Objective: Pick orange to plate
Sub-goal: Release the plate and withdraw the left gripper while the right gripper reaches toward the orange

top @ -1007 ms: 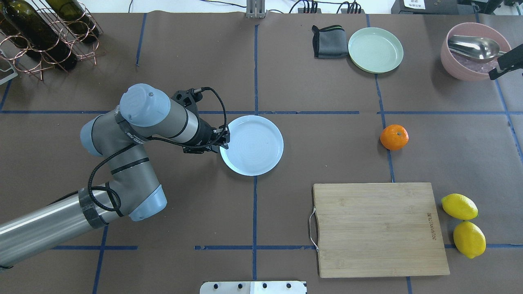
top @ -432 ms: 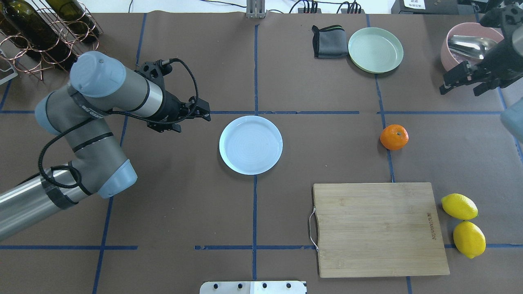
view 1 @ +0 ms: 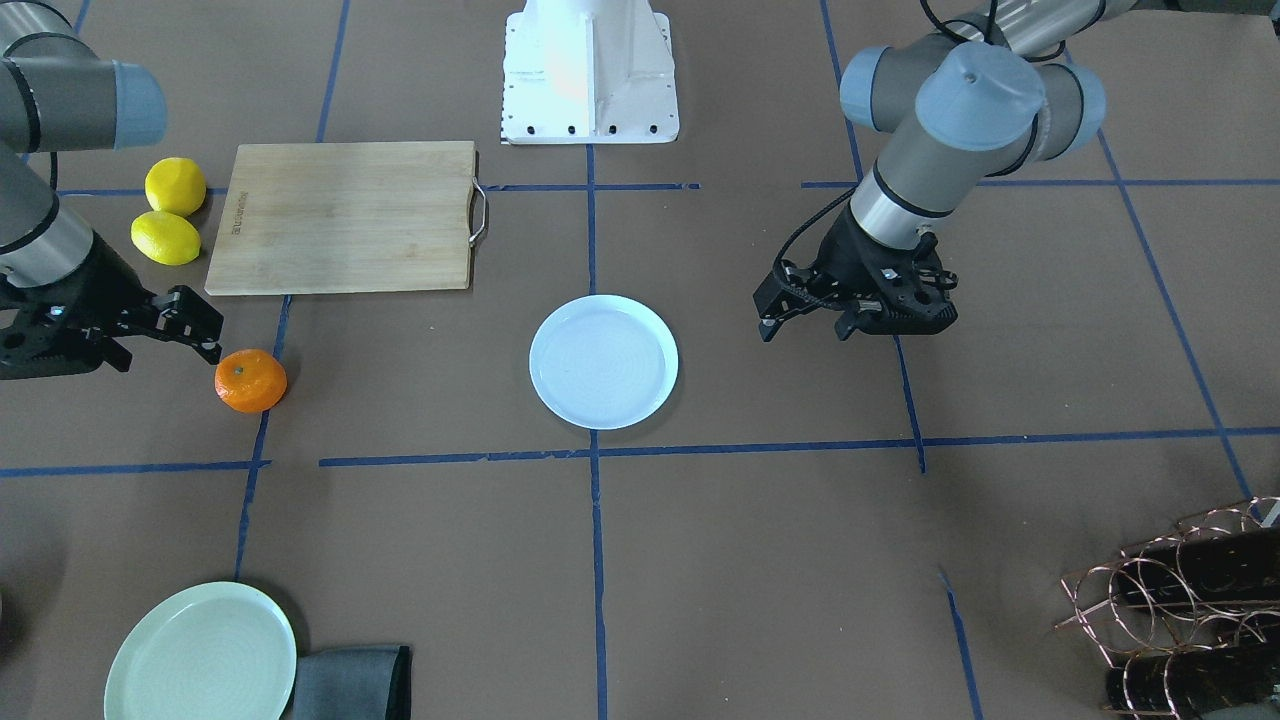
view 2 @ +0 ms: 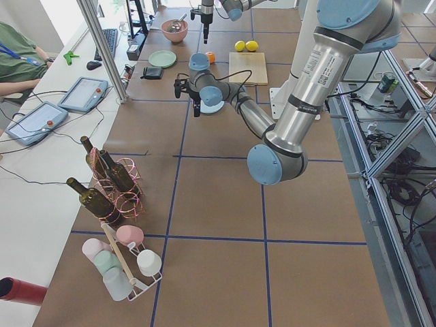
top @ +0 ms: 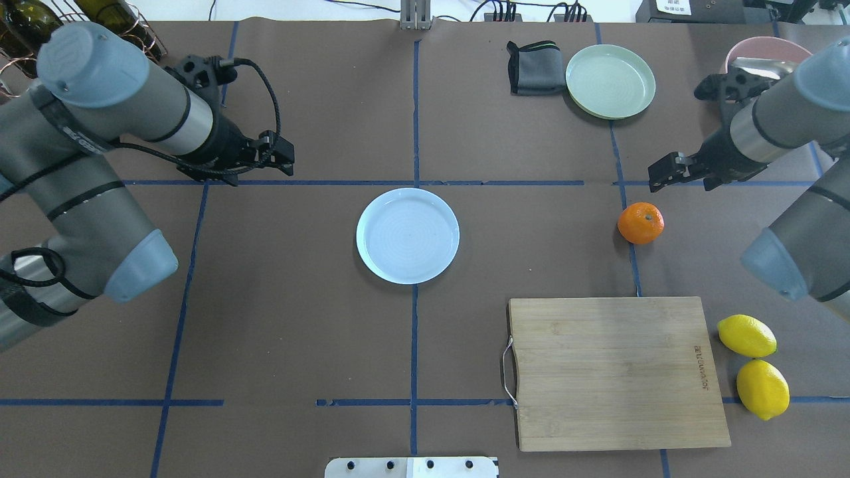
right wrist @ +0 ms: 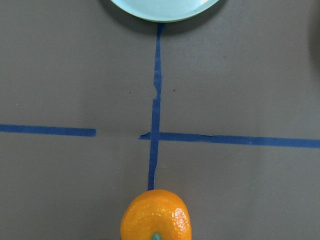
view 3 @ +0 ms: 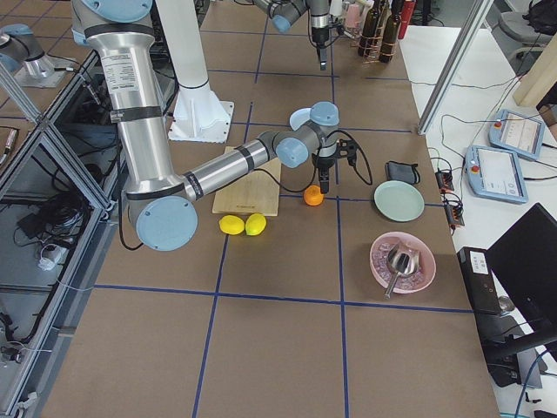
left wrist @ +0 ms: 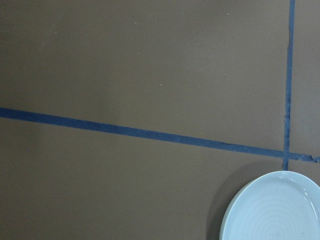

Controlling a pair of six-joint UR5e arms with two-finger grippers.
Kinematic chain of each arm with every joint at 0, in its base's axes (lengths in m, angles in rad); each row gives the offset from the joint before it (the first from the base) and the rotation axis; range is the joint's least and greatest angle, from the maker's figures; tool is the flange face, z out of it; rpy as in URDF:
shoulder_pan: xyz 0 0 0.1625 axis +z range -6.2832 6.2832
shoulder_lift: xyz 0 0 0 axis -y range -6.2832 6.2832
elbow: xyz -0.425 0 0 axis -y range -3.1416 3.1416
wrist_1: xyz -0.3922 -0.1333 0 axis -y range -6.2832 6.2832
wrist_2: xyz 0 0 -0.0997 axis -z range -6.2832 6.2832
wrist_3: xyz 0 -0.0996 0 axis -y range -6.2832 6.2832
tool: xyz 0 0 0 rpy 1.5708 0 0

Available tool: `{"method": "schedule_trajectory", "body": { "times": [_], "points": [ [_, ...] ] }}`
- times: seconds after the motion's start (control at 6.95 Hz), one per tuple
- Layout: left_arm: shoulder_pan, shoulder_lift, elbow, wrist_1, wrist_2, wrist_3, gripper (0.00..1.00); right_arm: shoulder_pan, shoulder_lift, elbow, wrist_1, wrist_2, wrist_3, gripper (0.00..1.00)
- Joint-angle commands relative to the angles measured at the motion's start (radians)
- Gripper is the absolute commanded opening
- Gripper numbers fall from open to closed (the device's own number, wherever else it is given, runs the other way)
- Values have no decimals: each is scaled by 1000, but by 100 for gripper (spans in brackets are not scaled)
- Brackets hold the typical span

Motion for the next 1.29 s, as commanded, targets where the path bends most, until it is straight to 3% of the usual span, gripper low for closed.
{"method": "schedule_trajectory", "body": {
  "times": [0.0, 1.15],
  "points": [
    [-81, 37, -53, 65, -1, 125, 100, -80, 0, -29, 12, -61, 4, 100],
    [-84, 49, -59, 66, -1, 133, 100, -129, 68, -147, 12, -92, -2, 100]
  ]
}}
